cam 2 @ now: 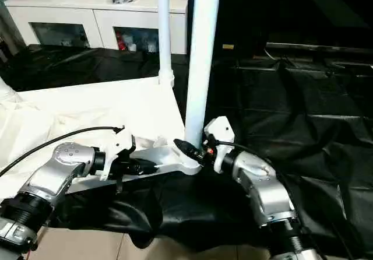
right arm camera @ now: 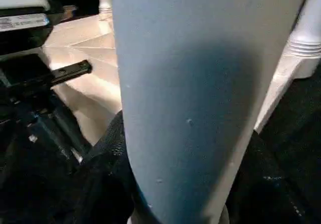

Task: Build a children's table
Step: Insert table leg to table base

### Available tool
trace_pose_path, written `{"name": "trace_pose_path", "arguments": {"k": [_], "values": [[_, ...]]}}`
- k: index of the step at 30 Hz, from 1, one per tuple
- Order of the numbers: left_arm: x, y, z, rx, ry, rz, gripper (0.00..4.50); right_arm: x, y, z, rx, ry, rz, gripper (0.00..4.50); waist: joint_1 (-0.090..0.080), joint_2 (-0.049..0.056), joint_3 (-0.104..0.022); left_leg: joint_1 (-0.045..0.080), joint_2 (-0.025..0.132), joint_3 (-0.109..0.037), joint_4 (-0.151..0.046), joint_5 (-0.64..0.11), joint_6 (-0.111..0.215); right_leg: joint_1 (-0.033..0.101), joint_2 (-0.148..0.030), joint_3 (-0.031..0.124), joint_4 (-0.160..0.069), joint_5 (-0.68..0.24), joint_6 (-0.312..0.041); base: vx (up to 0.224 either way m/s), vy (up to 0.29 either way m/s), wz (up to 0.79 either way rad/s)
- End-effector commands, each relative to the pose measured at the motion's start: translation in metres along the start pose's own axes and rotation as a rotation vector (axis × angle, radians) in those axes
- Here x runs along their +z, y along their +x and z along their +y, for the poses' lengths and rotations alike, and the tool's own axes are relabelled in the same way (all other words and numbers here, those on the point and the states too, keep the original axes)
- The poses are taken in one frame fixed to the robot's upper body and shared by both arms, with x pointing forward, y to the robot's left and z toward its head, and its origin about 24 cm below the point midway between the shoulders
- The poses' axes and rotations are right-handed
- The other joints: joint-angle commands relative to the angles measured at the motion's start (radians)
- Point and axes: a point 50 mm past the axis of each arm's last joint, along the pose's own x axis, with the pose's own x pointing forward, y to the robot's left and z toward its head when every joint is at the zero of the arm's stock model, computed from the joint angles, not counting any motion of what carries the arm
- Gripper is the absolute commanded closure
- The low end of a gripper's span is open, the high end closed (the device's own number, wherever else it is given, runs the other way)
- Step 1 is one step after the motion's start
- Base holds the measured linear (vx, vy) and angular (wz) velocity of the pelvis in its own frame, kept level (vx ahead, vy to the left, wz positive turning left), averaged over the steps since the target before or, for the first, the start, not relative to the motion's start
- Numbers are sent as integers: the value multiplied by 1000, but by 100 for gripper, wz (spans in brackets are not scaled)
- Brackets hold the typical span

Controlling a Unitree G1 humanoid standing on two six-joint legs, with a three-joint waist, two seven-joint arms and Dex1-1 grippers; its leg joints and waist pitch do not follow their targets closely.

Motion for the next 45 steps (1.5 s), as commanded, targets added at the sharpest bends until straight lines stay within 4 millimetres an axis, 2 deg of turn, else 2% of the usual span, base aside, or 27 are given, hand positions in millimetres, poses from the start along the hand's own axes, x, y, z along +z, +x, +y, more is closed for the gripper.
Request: {"name": "trace_pose_path", "arguments": {"k": [1,4,5,6,10,12,14,15,21,22,24,26,33,35,38,40,45], "values": [[11,-2,0,-22,60,-31,450,-38,0,15,122,152,149,262,-1,3,-46,1,9,-3,-80,-381,20,33,-45,29,-92,-442,-140,0,0,0],[14,-4,-2,-81,98,-31,450,-36,-4,12,218,133,163,262,1,2,-49,-1,11,1,-78,-358,26,38,-45,31,-85,-369,-175,0,0,0],[15,-6,-3,-109,114,-30,450,-35,-4,10,240,119,170,262,5,6,-49,-1,12,1,-78,-350,28,40,-46,31,-83,-348,-189,0,0,0],[15,-6,-4,-122,122,-29,450,-35,-4,8,249,112,173,262,5,5,-50,-2,12,2,-78,-340,29,42,-46,30,-80,-330,-199,0,0,0],[17,-10,-4,-157,139,-25,450,-32,-4,5,279,93,180,262,6,6,-49,0,14,3,-80,-341,26,43,-47,28,-80,-335,-209,0,0,0],[19,-13,-3,-172,152,-15,450,-29,-3,2,309,68,186,262,6,1,-48,0,15,2,-81,-347,24,44,-47,27,-79,-340,-211,0,0,0],[19,-13,-3,-172,152,-15,450,-29,-3,2,309,68,186,262,8,5,-47,1,16,3,-81,-346,23,42,-47,28,-79,-341,-212,0,0,0],[19,-15,-1,-171,155,-13,450,-28,-2,1,323,55,190,262,8,0,-48,1,16,3,-81,-345,22,44,-48,29,-79,-342,-212,0,0,0],[19,-20,4,-139,144,-11,450,-28,2,-4,328,35,197,262,9,2,-45,1,16,2,-82,-357,18,42,-49,28,-80,-366,-211,0,0,0],[19,-20,5,-119,136,-14,450,-28,3,-4,320,34,189,262,10,-3,-45,1,16,3,-82,-359,19,42,-49,28,-81,-374,-208,0,0,0],[19,-21,8,-90,122,-12,450,-28,5,-4,321,28,184,262,9,-1,-44,1,15,2,-82,-366,17,40,-51,27,-82,-402,-202,0,0,0],[18,-21,11,-58,116,-9,450,-29,6,-1,325,12,176,262,9,-4,-41,5,14,1,-82,-387,15,36,-52,27,-90,-459,-184,0,0,0],[18,-24,17,13,107,-16,450,-33,1,4,282,-6,136,262,8,-5,-36,8,11,-5,-85,-423,13,26,-52,23,-106,-585,-122,0,0,0],[17,-24,18,26,99,-20,450,-36,-1,8,273,-12,126,262,8,-1,-35,9,12,-6,-85,-437,11,24,-53,22,-112,-605,-110,0,0,0],[17,-24,19,32,95,-24,450,-40,-2,11,270,-14,125,262,8,-3,-37,8,12,-8,-87,-444,13,24,-53,20,-111,-597,-110,0,0,0],[17,-23,18,21,93,-23,450,-42,-2,10,260,-8,137,262,6,6,-36,8,12,-10,-89,-452,11,24,-52,19,-110,-578,-119,0,0,0],[17,-23,18,9,95,-22,450,-45,1,4,208,16,162,262,2,5,-34,8,11,-12,-89,-478,7,24,-53,16,-112,-598,-119,0,0,0]]}}
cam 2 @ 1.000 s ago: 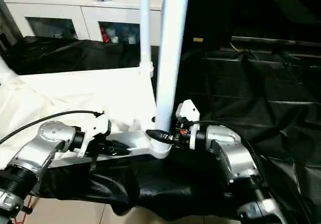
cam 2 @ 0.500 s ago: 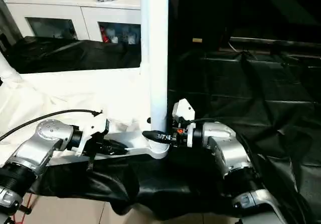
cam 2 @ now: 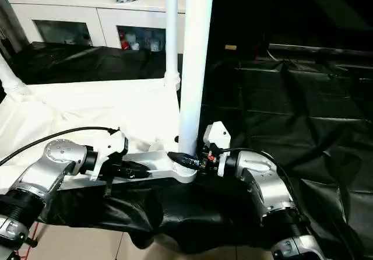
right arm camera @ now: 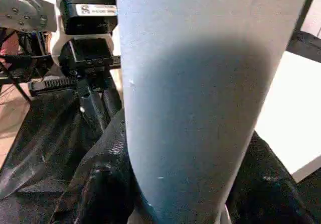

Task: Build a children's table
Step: Insert table leg to table base

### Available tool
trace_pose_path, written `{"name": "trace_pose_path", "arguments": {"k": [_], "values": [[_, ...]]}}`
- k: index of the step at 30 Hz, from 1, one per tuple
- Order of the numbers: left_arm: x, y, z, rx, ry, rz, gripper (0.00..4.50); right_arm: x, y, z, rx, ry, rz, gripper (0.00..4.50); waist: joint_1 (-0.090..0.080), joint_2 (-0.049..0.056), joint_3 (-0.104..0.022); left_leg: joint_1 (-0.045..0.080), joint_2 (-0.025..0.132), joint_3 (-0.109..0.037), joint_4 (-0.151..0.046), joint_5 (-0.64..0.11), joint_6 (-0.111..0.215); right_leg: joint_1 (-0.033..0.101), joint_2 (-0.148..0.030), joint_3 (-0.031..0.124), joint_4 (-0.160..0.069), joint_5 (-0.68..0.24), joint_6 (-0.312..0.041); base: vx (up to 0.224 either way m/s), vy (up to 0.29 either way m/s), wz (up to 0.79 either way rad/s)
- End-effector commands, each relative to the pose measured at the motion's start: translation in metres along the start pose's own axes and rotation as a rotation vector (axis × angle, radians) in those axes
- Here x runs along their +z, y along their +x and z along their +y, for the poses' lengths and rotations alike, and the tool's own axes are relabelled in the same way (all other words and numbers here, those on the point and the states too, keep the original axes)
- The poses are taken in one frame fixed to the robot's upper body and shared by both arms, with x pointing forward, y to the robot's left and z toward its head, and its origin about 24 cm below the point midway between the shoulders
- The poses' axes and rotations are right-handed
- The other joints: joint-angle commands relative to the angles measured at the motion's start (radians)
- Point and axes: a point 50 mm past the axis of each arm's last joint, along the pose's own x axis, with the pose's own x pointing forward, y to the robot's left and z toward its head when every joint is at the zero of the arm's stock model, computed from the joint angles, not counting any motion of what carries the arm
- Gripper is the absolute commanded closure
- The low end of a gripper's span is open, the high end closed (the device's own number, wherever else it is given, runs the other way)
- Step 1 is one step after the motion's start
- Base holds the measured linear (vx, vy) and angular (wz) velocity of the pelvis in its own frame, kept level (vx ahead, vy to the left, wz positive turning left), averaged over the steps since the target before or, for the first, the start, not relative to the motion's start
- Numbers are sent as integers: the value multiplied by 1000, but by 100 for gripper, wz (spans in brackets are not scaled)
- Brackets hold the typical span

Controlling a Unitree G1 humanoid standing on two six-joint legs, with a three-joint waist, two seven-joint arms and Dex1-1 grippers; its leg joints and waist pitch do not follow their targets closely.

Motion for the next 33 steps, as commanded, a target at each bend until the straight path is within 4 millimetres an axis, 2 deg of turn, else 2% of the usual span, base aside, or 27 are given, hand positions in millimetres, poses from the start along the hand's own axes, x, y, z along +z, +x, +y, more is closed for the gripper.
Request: {"name": "trace_pose_path", "arguments": {"k": [1,2,3,4,5,6,7,9,10,11,12,13,14,15,16,17,18,19,20,21,22,24,27,33], "values": [[22,-10,13,76,59,-60,450,-41,-2,7,-53,149,181,262,-3,10,-36,8,10,-8,-82,-479,6,22,-51,27,-110,-605,-115,0,0,0],[22,-10,14,83,57,-64,450,-42,-1,5,-88,154,188,262,-4,12,-35,10,9,-9,-82,-487,1,20,-51,26,-111,-616,-114,0,0,0],[24,-10,16,103,50,-69,450,-44,0,0,-151,157,200,262,-7,6,-34,5,8,-12,-82,-488,-3,22,-53,23,-110,-631,-106,0,0,0],[24,-9,16,110,49,-69,450,-44,1,-2,-176,160,203,262,-8,9,-34,4,8,-14,-83,-491,-7,23,-54,21,-110,-641,-101,0,0,0],[26,-7,21,168,33,-67,450,-47,6,-9,-279,185,209,262,-13,11,-32,6,7,-17,-83,-505,-13,21,-55,16,-114,-668,-89,0,0,0],[27,-6,22,190,27,-65,450,-47,8,-11,-307,196,210,262,-19,10,-31,6,5,-20,-82,-514,-19,21,-55,10,-120,-685,-80,0,0,0],[27,-5,23,200,24,-64,450,-47,9,-12,-320,201,210,262,-20,12,-33,9,5,-22,-82,-520,-21,21,-56,7,-120,-687,-78,0,0,0],[33,2,31,302,-20,-74,450,-48,20,-17,-411,225,210,262,-33,12,-33,6,5,-26,-85,-523,-19,27,-56,-1,-123,-656,-84,0,0,0],[33,2,32,310,-23,-74,450,-48,21,-18,-417,226,210,262,-35,13,-33,8,5,-25,-84,-529,-18,24,-55,-2,-126,-654,-84,0,0,0],[43,17,43,468,-51,-58,450,-44,39,-24,-524,243,224,262,-36,10,-32,13,4,-23,-82,-541,-13,21,-53,-5,-129,-656,-83,0,0,0],[46,22,45,514,-62,-56,450,-42,44,-26,-557,251,224,262,-41,15,-28,19,3,-24,-78,-558,-20,14,-53,-11,-131,-666,-88,0,0,0],[50,28,47,557,-75,-56,450,-40,50,-27,-590,264,221,262,-42,9,-29,26,4,-22,-76,-563,-21,14,-52,-17,-137,-671,-84,0,0,0],[51,29,47,562,-78,-56,450,-40,51,-28,-596,268,218,262,-41,11,-30,31,-1,-21,-72,-564,-10,17,-53,-30,-145,-673,-75,0,0,0],[56,37,47,580,-94,-69,450,-38,56,-28,-611,284,216,262,-39,10,-32,21,-1,-20,-75,-543,6,29,-59,-37,-149,-653,-68,0,0,0],[62,49,45,604,-119,-77,450,-35,63,-29,-630,293,221,262,-41,10,-32,12,3,-21,-80,-534,8,37,-61,-38,-144,-637,-69,0,0,0],[64,54,45,613,-118,-74,450,-34,67,-29,-630,293,224,262,-42,16,-30,7,8,-26,-86,-550,5,40,-62,-41,-141,-618,-70,0,0,0],[65,59,44,621,-117,-67,450,-32,71,-29,-636,296,224,262,-42,18,-32,17,10,-25,-86,-569,5,36,-64,-43,-145,-593,-76,0,0,0],[66,62,43,627,-117,-63,450,-31,73,-29,-640,300,224,262,-44,19,-33,17,10,-26,-86,-570,5,37,-65,-42,-143,-575,-85,0,0,0],[66,64,42,627,-118,-62,450,-30,75,-29,-636,303,223,262,-43,14,-32,14,9,-24,-88,-566,7,37,-65,-40,-142,-560,-94,0,0,0],[66,65,42,627,-120,-62,450,-30,77,-28,-633,315,219,262,-41,12,-32,16,7,-20,-86,-561,12,33,-67,-37,-142,-561,-101,0,0,0],[65,66,41,628,-122,-61,450,-30,78,-28,-636,323,216,262,-41,11,-33,16,7,-19,-85,-553,14,33,-68,-35,-141,-560,-104,0,0,0],[65,67,41,628,-123,-62,450,-30,79,-28,-635,324,219,262,-37,11,-36,7,10,-19,-89,-521,16,39,-70,-27,-131,-522,-122,0,0,0],[64,67,39,596,-108,-49,450,-32,83,-26,-626,342,234,262,-36,12,-36,5,11,-17,-90,-509,14,39,-71,-23,-125,-497,-143,0,0,0],[63,66,35,543,-79,-34,450,-34,83,-26,-614,347,259,262,-35,13,-34,10,11,-16,-90,-523,8,35,-70,-22,-128,-521,-136,0,0,0]]}}
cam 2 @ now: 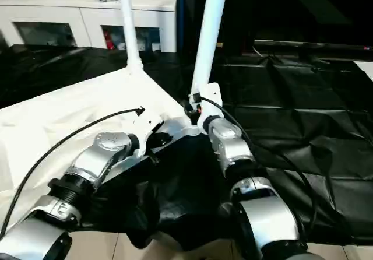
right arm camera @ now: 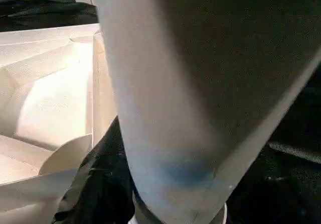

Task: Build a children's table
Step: Insert table leg to table base

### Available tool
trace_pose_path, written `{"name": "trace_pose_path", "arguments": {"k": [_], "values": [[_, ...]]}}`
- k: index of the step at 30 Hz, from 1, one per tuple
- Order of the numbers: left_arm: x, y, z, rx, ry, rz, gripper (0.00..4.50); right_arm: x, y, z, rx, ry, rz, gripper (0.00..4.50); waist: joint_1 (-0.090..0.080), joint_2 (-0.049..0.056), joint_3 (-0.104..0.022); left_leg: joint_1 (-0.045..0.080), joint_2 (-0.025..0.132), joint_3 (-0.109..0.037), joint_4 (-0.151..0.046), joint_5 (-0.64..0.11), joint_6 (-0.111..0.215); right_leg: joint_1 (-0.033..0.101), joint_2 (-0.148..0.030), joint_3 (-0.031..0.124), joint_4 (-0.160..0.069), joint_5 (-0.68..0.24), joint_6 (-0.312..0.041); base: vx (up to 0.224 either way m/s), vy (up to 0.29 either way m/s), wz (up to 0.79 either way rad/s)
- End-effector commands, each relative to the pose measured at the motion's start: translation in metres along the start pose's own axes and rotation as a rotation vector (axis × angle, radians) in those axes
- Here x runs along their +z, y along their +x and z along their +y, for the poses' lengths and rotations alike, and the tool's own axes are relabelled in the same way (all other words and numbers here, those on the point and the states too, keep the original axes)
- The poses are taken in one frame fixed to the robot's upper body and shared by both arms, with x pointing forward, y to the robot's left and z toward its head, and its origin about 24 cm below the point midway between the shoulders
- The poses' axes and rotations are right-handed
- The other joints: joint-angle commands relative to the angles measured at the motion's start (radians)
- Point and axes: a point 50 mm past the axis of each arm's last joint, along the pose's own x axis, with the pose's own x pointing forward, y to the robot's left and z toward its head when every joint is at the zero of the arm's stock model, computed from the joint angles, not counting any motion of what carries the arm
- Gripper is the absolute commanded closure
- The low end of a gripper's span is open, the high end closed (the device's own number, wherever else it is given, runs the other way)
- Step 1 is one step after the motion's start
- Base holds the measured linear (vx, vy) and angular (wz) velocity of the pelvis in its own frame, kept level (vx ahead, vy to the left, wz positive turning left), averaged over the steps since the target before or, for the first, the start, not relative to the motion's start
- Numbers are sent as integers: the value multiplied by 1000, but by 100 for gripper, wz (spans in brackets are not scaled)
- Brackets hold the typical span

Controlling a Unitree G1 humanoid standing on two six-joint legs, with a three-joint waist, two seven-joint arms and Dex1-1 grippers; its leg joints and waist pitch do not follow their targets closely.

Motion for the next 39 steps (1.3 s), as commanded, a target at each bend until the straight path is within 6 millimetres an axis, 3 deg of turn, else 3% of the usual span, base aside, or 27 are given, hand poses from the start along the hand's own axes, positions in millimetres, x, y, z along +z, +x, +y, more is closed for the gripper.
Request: {"name": "trace_pose_path", "arguments": {"k": [1,3,5,7,8,10,13,14,15,17,21,24,29,36,39], "values": [[21,-1,0,-4,72,-55,450,-59,-4,39,160,81,249,262,-1,6,-42,8,11,-1,-84,-521,8,20,-52,32,-79,-521,-134,0,0,0],[19,-4,-2,-62,94,-54,450,-57,-5,38,205,73,263,262,-4,6,-44,-2,13,-4,-87,-506,9,28,-52,34,-71,-489,-142,0,0,0],[14,-15,-4,-172,147,-66,450,-54,-10,34,356,26,296,262,-8,5,-47,-8,15,-4,-89,-491,13,34,-54,38,-65,-457,-157,0,0,0],[13,-18,-3,-188,159,-67,450,-54,-11,33,395,11,306,262,-12,5,-48,-10,16,1,-87,-460,20,33,-53,44,-60,-401,-182,0,0,0],[11,-21,-2,-202,162,-65,450,-54,-14,31,448,-16,314,262,-9,5,-51,-3,17,5,-84,-443,21,29,-52,46,-57,-375,-201,0,0,0],[8,-32,2,-261,192,-85,450,-57,-24,29,622,-87,345,262,-7,-1,-52,-11,15,8,-81,-409,38,37,-51,48,-50,-354,-209,0,0,0],[5,-42,5,-313,209,-94,450,-59,-33,27,753,-116,373,262,4,-2,-58,-8,17,18,-73,-323,66,36,-48,55,-39,-272,-243,56,-42,8],[3,-45,6,-328,220,-87,450,-60,-36,26,780,-123,379,262,11,-7,-59,-12,18,21,-71,-288,72,39,-47,57,-33,-249,-250,0,0,0],[-1,-52,10,-350,240,-72,450,-60,-41,24,835,-135,378,262,20,-8,-60,-17,19,21,-71,-253,76,44,-48,57,-25,-230,-252,0,0,0],[-3,-56,13,-357,247,-70,450,-60,-44,23,863,-140,378,262,27,-4,-61,-14,22,22,-70,-218,77,44,-48,56,-21,-202,-255,0,0,0],[-5,-66,18,-381,256,-84,450,-62,-54,24,961,-153,361,262,33,-4,-59,-8,24,23,-73,-236,60,42,-44,55,-23,-226,-254,0,0,0],[-6,-71,21,-393,263,-90,450,-63,-63,27,1040,-143,353,262,46,-4,-58,-3,26,24,-76,-262,55,39,-43,57,-27,-269,-228,0,0,0],[-8,-74,23,-401,263,-93,450,-63,-68,30,1079,-137,343,262,50,-1,-57,1,26,26,-80,-292,33,34,-42,63,-30,-300,-220,0,0,0],[-9,-75,26,-406,268,-88,450,-63,-71,32,1075,-144,336,262,55,-2,-61,0,23,29,-77,-247,37,39,-41,66,-23,-239,-226,0,0,0],[-9,-73,27,-385,262,-87,450,-65,-65,30,977,-145,320,262,56,-3,-62,0,22,31,-75,-237,38,40,-41,66,-22,-231,-230,0,0,0]]}}
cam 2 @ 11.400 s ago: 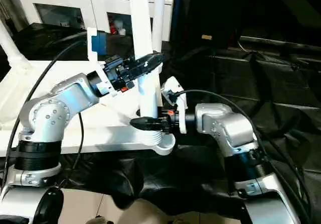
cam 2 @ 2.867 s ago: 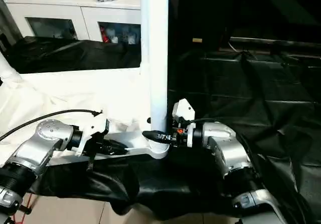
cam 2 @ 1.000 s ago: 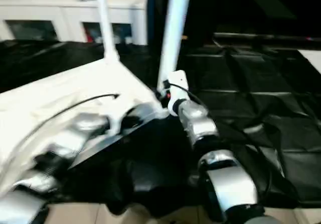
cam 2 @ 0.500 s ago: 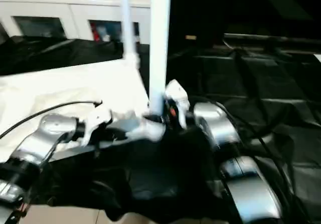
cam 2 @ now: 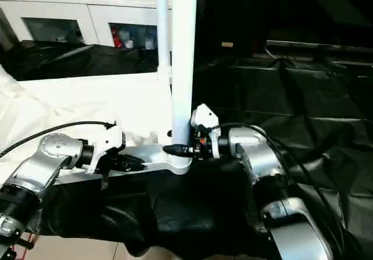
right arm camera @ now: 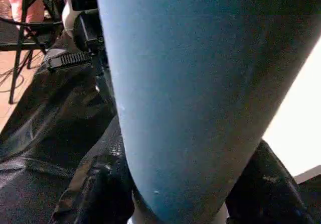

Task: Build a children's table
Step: Insert table leg to table base

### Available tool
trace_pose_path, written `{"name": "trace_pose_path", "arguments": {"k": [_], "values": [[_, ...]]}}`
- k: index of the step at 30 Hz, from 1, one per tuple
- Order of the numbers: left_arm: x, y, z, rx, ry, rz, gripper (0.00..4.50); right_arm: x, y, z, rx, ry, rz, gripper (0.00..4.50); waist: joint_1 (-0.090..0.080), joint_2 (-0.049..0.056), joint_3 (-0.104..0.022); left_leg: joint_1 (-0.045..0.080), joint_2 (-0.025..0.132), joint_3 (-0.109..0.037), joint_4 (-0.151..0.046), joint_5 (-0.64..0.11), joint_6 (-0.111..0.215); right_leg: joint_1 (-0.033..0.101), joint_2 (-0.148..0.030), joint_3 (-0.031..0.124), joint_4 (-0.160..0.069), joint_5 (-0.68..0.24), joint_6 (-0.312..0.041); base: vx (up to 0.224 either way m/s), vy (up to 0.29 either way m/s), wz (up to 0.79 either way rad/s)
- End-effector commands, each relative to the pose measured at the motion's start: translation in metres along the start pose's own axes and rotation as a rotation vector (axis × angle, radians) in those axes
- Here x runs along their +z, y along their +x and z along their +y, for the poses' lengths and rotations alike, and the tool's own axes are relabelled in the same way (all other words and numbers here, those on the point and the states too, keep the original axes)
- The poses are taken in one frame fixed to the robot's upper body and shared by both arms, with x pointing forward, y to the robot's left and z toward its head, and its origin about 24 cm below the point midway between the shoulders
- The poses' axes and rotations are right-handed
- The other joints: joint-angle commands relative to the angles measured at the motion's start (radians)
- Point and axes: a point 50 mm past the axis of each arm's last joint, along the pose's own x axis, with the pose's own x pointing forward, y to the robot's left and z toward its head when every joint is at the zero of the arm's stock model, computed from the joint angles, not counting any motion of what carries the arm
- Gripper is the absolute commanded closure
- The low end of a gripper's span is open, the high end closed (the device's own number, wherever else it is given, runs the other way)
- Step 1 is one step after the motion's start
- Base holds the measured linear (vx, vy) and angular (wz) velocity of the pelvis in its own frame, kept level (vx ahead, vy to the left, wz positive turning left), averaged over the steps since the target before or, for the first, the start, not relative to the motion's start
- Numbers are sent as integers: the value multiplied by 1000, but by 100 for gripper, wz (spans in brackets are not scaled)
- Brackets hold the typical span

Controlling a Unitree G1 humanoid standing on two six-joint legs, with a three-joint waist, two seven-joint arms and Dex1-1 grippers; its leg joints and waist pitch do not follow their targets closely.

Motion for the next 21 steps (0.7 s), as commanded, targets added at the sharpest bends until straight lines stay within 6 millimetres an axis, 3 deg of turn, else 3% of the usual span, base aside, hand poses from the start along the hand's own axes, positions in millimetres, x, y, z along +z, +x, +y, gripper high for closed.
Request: {"name": "trace_pose_path", "arguments": {"k": [1,3,5,7,11,12,14,17,20,21], "values": [[26,1,13,100,58,-94,450,-51,26,20,-12,184,157,262,4,8,-49,-8,16,7,-61,-233,44,54,-47,46,-58,-241,-213,0,0,0],[31,7,17,151,33,-110,450,-52,31,7,-199,202,145,262,-10,7,-39,-2,11,2,-67,-311,7,48,-51,44,-73,-400,-175,0,0,0],[36,15,20,199,10,-122,450,-52,35,-2,-353,246,124,262,-19,7,-35,6,7,-3,-67,-369,-7,42,-52,40,-87,-526,-133,-25,4,-3],[39,19,22,225,1,-119,450,-51,38,-5,-418,279,105,262,-21,6,-35,9,7,-6,-66,-384,-7,37,-53,39,-95,-568,-109,-25,4,-3],[48,35,28,316,-44,-107,450,-49,46,-11,-550,340,82,262,-17,7,-38,19,9,-1,-65,-393,-3,27,-46,44,-90,-474,-143,0,0,0],[53,44,30,371,-73,-103,450,-47,51,-13,-595,363,70,262,-15,2,-39,14,10,1,-65,-382,-1,32,-46,46,-85,-449,-149,0,0,0],[57,55,31,416,-85,-94,450,-43,57,-15,-625,377,52,262,-10,1,-37,21,7,5,-62,-392,5,25,-45,46,-90,-468,-147,0,0,0],[57,59,32,459,-25,-64,450,-35,63,-15,-615,358,7,262,-7,-1,-40,1,7,-1,-66,-356,17,41,-50,44,-86,-460,-125,0,0,0],[55,56,31,456,20,-58,450,-30,62,-16,-605,343,-37,262,-15,0,-42,-9,4,-5,-68,-355,29,46,-49,41,-87,-470,-104,0,0,0],[55,56,31,455,21,-59,450,-30,62,-16,-605,342,-39,262,-22,-2,-46,-20,6,-9,-69,-328,33,55,-52,41,-81,-437,-108,0,0,0]]}}
